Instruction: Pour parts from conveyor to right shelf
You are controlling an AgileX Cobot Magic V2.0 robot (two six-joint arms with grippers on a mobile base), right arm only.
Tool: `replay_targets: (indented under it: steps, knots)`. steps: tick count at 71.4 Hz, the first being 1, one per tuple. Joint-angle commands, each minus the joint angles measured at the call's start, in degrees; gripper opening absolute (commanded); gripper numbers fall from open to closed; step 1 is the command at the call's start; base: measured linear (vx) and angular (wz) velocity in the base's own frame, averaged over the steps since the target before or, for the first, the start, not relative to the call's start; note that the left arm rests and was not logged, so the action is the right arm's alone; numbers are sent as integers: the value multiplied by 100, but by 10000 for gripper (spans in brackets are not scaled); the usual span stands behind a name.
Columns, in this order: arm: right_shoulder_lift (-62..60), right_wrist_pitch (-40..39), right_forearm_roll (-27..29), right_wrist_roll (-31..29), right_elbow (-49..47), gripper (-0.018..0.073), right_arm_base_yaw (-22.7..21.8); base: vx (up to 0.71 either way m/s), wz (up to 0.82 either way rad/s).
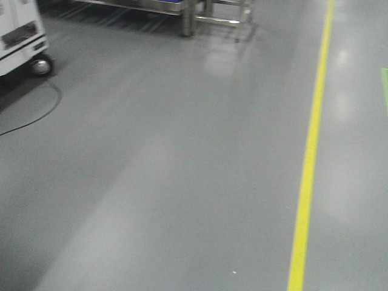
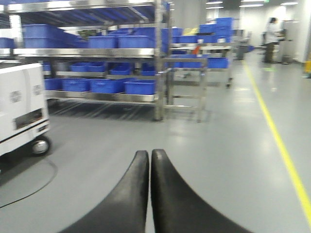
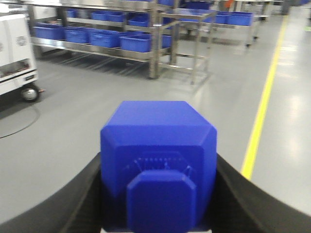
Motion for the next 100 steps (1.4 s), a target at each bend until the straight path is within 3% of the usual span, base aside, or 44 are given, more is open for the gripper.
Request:
replay_targets:
  steps: [1, 50, 100]
  knots:
    - [55, -472, -35, -59, -155, -5, -23, -7, -69]
    - [55, -472, -35, -59, -155, -5, -23, 0, -67]
    - [55, -472, -35, -59, -155, -5, -23, 18, -3]
